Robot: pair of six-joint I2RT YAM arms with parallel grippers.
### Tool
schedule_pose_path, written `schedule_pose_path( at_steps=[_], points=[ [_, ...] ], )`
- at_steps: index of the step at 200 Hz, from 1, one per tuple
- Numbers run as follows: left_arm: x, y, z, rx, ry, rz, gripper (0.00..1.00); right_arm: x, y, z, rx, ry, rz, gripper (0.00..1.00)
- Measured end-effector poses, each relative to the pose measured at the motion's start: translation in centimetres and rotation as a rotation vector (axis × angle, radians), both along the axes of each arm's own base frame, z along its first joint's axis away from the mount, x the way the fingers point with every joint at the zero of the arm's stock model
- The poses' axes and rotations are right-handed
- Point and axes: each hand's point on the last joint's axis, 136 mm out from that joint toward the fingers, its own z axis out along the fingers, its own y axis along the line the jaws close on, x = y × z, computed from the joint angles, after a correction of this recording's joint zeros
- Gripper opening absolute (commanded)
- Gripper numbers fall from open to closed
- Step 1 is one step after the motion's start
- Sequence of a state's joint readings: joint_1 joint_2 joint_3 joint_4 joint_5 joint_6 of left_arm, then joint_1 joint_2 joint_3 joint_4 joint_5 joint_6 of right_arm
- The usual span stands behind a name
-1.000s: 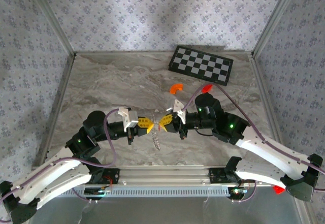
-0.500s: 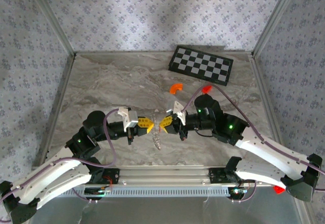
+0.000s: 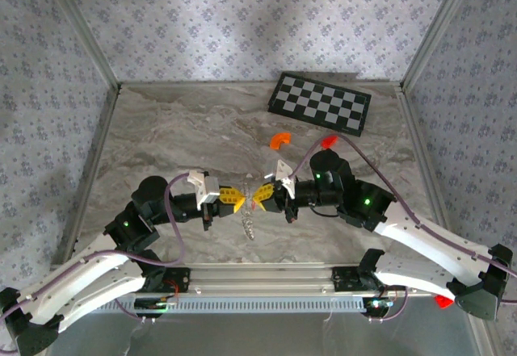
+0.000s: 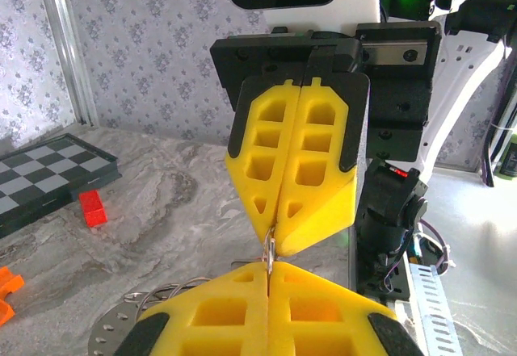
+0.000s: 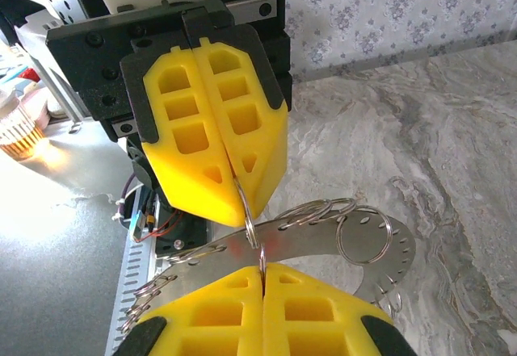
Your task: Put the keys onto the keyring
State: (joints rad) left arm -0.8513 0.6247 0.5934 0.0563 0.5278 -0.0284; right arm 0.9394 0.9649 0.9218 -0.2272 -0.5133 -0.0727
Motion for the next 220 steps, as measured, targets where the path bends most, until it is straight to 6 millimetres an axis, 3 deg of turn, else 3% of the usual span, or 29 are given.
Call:
schedule_pose_path(
  at_steps=[220],
  points=[
    [0.09, -0.18, -0.29, 0.008, 0.008, -0.004, 0.00, -0.36, -0.20, 0.26, 0.019, -0.039, 0.012, 0.00]
  ],
)
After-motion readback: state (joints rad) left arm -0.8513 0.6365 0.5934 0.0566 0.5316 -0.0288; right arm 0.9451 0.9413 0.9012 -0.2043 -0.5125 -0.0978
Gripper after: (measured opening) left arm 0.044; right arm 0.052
